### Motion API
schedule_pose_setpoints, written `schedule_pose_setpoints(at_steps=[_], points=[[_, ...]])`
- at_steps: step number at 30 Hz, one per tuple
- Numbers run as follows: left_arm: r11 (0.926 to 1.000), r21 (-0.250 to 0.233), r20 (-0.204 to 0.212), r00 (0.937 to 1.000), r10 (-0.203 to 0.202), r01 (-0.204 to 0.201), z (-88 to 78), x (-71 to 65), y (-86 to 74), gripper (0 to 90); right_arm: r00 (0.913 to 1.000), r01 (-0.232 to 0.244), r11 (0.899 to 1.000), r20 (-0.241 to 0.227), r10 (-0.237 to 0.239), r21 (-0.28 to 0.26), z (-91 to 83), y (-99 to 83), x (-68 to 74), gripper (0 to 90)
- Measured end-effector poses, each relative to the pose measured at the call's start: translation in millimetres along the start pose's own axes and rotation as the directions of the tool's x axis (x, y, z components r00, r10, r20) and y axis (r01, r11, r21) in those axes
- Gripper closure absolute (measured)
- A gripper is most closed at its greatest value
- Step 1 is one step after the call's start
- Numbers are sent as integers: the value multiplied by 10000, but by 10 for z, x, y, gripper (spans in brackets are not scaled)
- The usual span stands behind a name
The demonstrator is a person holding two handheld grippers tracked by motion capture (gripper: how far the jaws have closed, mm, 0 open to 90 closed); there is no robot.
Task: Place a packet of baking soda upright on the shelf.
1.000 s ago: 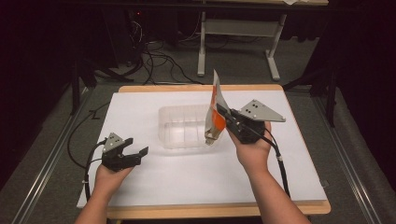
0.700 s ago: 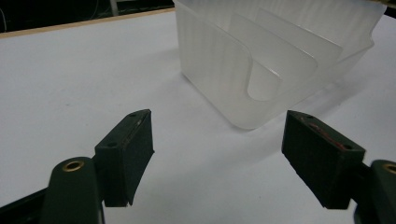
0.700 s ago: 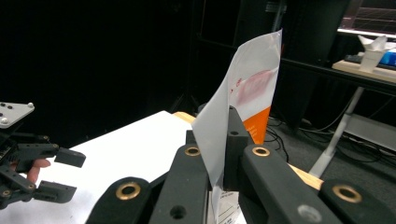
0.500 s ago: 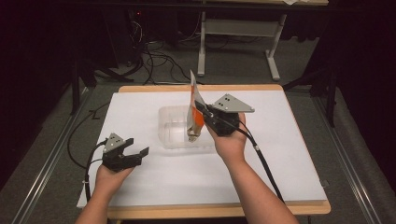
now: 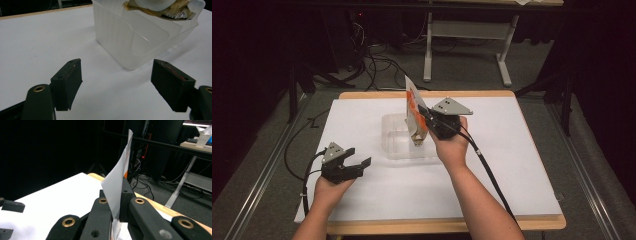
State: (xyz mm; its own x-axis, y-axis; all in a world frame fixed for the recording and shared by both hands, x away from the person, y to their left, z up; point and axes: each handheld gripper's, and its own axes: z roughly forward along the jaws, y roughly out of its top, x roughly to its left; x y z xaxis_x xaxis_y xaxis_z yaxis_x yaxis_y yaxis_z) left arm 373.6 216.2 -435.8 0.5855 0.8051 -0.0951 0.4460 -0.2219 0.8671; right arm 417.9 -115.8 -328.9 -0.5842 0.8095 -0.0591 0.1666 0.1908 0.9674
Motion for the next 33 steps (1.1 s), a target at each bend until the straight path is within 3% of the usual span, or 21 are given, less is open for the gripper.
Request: schedule_pose_setpoints(at_steps=[5,8,14,33], points=[[10000,45,19,10000,37,-37,12,-1,2,253,10000,-83,9999,36,83,-116,-35,2,-28,900],[10000,45,17,10000,47,-47,10,-5,2,253,9999,-5,9999,148,3,123,-6,-58,-30,900],[10000,61,11,10000,70,-70,14,-15,1,253,9982,-553,9983,241,548,202,45,-167,-86,900],[9999,86,17,10000,55,-55,20,-16,-2,253,9989,-218,9988,425,200,438,229,-190,-82,900]])
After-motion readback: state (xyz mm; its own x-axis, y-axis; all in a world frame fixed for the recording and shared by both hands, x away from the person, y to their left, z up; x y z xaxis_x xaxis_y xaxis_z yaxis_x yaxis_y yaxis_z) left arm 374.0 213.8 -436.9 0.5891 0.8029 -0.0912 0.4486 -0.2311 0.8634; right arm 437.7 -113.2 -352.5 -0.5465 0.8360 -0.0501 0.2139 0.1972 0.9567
